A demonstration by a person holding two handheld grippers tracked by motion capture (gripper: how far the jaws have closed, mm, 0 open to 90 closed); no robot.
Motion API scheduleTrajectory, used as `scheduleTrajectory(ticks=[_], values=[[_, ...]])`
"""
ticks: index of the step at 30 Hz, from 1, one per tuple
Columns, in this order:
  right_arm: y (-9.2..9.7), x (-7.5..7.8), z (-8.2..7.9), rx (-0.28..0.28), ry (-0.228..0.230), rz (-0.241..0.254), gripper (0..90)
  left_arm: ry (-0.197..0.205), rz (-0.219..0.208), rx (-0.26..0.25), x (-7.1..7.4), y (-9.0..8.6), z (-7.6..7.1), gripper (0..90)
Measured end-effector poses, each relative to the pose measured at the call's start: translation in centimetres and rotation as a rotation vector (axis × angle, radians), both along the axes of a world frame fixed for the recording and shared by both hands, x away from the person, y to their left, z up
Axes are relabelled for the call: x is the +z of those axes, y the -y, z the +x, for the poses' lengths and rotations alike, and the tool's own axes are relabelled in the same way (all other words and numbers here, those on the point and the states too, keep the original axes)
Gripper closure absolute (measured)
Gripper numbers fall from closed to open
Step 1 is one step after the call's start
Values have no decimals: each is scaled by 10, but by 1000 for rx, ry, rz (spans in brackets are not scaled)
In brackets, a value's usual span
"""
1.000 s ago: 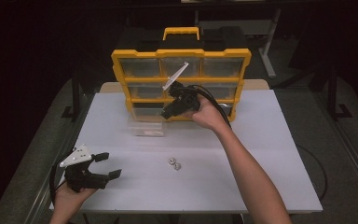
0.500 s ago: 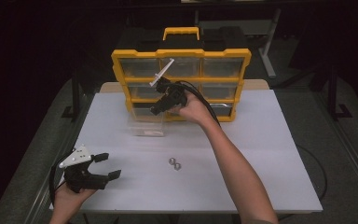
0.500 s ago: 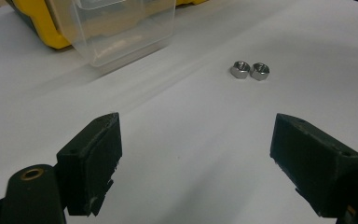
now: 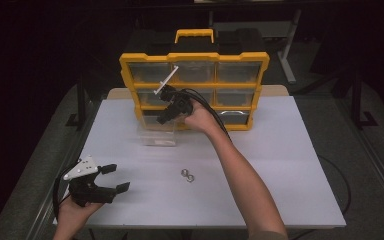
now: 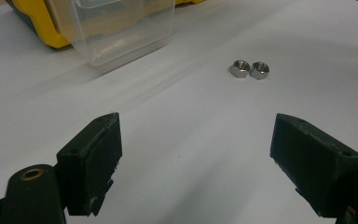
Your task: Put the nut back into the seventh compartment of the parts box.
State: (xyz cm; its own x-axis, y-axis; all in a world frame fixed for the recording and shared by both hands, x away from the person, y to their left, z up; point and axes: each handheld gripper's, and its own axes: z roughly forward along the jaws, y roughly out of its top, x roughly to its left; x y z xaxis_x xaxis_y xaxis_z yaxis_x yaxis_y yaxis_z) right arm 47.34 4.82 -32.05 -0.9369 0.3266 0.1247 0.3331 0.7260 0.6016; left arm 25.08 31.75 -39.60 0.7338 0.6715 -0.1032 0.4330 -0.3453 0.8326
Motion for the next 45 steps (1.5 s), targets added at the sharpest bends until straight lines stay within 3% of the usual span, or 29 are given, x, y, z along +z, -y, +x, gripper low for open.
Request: scheduleTrajectory(ticks=[7, 9, 10, 18, 25, 29, 45], values=[[-1, -3, 2, -15, -11, 3, 672, 2, 4, -3, 0, 0, 0, 167], [-2, -4, 4, -2, -6, 32, 636, 1, 11, -8, 0, -1, 0, 167], [-2, -4, 7, 28, 20, 55, 624, 1, 11, -8, 0, -1, 0, 167], [7, 4, 3, 23, 29, 65, 592, -2, 19, -10, 1, -1, 0, 167], [21, 14, -6, 7, 38, 72, 543, 1, 11, -7, 1, 0, 0, 167], [34, 18, -16, 0, 40, 107, 508, -1, 5, -3, 1, 0, 0, 167], [73, 13, -43, -9, 73, 140, 438, 0, 3, -12, 0, 4, 1, 167]])
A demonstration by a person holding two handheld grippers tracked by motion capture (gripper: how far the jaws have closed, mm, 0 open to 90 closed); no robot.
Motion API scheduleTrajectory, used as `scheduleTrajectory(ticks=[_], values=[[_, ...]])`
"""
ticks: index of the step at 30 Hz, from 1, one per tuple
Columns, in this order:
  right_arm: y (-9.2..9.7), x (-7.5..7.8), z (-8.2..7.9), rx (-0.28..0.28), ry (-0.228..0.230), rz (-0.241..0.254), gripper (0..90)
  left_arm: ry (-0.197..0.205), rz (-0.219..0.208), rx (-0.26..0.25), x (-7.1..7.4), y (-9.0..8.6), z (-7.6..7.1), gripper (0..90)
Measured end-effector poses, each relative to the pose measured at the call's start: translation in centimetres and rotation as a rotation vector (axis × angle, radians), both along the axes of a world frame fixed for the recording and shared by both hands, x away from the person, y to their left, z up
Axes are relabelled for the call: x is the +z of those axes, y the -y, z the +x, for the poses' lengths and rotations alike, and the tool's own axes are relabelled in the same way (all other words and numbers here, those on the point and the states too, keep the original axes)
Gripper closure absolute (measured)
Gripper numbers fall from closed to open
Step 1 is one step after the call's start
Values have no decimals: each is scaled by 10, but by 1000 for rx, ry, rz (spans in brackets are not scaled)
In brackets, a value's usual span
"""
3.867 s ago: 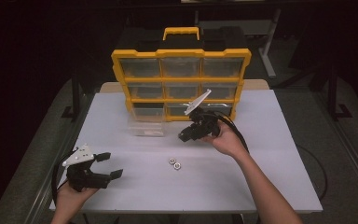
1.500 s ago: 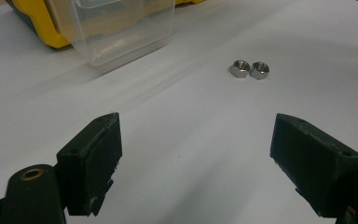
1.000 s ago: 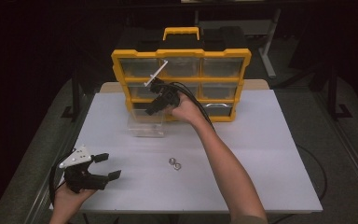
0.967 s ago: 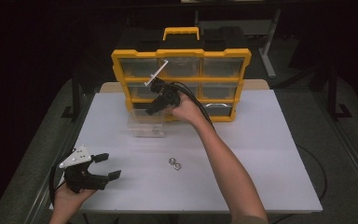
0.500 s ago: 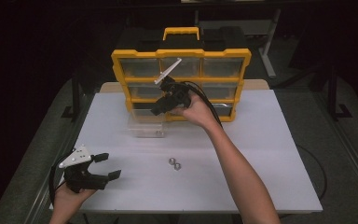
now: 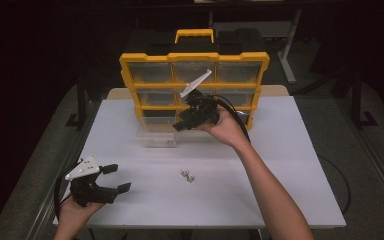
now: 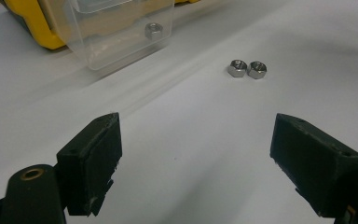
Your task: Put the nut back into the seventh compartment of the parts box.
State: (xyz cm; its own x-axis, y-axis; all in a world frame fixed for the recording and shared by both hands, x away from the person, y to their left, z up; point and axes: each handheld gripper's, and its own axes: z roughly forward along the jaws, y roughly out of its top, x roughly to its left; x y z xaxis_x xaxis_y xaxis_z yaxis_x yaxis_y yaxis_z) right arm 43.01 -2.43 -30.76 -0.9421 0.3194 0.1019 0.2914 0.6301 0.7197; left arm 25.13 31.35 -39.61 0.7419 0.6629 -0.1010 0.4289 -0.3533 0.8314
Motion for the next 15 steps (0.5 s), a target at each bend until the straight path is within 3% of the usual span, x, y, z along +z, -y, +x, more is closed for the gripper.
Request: scheduleTrajectory(ticks=[7, 15], values=[[12, -6, -13, -15, -12, 2, 428, 1, 1, -4, -1, 2, 1, 167], [24, -11, -26, -8, 12, 10, 413, -3, -1, 0, -1, 3, 1, 167]])
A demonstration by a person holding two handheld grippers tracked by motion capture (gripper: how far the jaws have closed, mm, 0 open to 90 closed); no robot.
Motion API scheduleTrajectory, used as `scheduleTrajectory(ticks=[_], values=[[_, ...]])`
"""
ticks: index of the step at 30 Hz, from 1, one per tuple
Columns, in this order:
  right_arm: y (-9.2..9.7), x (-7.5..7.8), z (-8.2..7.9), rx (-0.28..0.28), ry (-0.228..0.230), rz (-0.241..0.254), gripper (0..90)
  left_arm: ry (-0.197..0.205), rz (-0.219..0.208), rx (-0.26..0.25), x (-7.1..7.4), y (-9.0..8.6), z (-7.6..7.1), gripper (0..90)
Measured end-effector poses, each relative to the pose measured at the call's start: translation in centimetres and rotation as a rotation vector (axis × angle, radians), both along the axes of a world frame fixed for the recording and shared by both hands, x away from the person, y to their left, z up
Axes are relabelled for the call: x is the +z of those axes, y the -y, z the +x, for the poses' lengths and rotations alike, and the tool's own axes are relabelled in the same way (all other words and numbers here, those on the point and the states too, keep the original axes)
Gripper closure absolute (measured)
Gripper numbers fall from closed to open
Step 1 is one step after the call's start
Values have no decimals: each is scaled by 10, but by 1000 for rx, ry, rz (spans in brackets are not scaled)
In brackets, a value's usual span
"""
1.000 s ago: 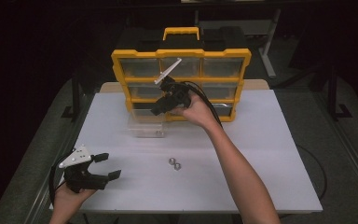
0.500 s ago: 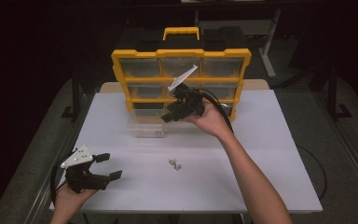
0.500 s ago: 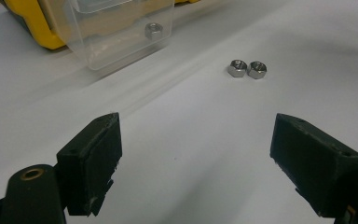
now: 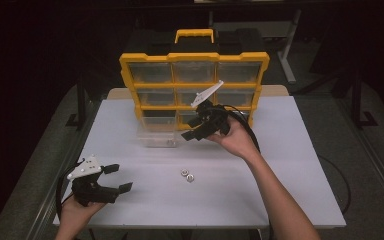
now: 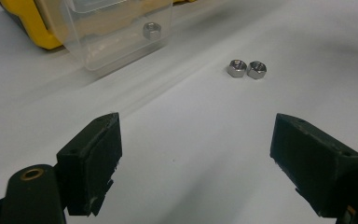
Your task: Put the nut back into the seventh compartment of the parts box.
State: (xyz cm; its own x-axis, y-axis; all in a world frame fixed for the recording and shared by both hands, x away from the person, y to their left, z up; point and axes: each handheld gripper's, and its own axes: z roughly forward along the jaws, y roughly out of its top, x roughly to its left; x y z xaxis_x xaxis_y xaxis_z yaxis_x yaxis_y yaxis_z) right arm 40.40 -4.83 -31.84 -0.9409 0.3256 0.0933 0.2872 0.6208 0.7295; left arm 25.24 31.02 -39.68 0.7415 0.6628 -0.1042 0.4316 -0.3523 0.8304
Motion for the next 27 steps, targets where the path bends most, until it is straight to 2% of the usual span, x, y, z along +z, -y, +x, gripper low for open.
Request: scheduleTrajectory(ticks=[6, 15, 17, 20, 24, 25, 27], values=[[8, -6, -11, -9, 2, 3, 376, 1, 11, -7, 0, 1, 1, 167], [11, -13, -27, -8, -2, 6, 360, 0, 5, -6, -1, 3, 1, 167], [11, -14, -31, -22, -25, 7, 356, 3, 7, -10, -2, 3, 1, 166], [13, -20, -35, -7, -9, 3, 356, 1, 2, -8, -2, 3, 1, 167], [13, -26, -44, -17, -60, 3, 354, 3, 6, -12, -2, 3, 1, 166], [13, -29, -44, -7, -39, -2, 354, 3, 13, -13, -2, 3, 1, 167], [13, -32, -47, -3, -49, -6, 354, 6, 10, -11, -2, 3, 1, 167]])
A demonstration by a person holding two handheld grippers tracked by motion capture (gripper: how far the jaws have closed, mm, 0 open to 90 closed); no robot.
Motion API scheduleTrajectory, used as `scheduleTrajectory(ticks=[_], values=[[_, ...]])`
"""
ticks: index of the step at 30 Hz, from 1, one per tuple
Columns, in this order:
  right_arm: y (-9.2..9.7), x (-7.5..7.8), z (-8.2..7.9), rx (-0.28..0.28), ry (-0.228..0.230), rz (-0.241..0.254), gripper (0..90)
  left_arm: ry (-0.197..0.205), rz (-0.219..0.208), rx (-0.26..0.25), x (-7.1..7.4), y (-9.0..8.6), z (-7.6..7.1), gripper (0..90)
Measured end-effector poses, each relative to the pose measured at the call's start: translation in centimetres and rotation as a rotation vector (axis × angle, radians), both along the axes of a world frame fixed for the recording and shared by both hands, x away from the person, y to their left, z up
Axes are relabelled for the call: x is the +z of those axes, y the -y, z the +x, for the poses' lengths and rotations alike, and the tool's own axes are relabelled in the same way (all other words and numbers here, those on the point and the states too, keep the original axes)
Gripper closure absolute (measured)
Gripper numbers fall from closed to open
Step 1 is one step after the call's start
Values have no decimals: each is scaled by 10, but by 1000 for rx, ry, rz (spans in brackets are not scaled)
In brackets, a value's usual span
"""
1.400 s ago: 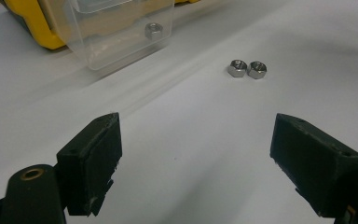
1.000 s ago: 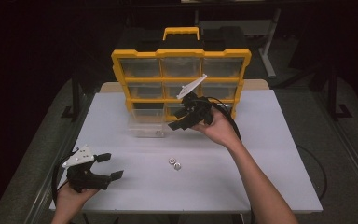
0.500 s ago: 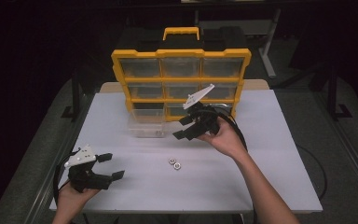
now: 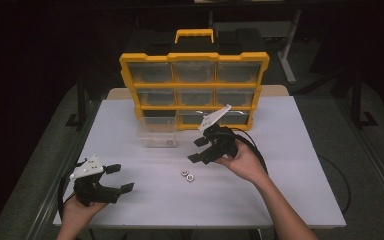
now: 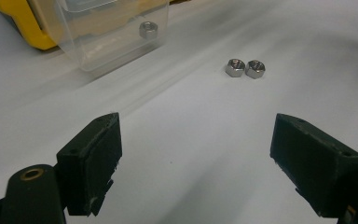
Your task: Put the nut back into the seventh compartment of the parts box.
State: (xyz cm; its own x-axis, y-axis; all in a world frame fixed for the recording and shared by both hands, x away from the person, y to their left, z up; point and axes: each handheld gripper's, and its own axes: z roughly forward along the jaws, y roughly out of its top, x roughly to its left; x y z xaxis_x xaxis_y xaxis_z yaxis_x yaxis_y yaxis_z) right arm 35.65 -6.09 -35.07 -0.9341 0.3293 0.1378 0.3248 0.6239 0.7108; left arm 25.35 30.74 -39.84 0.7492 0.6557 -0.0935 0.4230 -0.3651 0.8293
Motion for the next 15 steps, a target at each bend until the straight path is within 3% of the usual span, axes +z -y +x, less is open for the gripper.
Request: scheduleTrajectory(ticks=[8, 15], values=[[-8, -22, -14, 30, -7, -30, 384, -2, 11, -6, -1, 0, 1, 167], [-11, -42, -17, 52, -9, -64, 398, -3, 10, -7, -1, 0, 1, 167]])
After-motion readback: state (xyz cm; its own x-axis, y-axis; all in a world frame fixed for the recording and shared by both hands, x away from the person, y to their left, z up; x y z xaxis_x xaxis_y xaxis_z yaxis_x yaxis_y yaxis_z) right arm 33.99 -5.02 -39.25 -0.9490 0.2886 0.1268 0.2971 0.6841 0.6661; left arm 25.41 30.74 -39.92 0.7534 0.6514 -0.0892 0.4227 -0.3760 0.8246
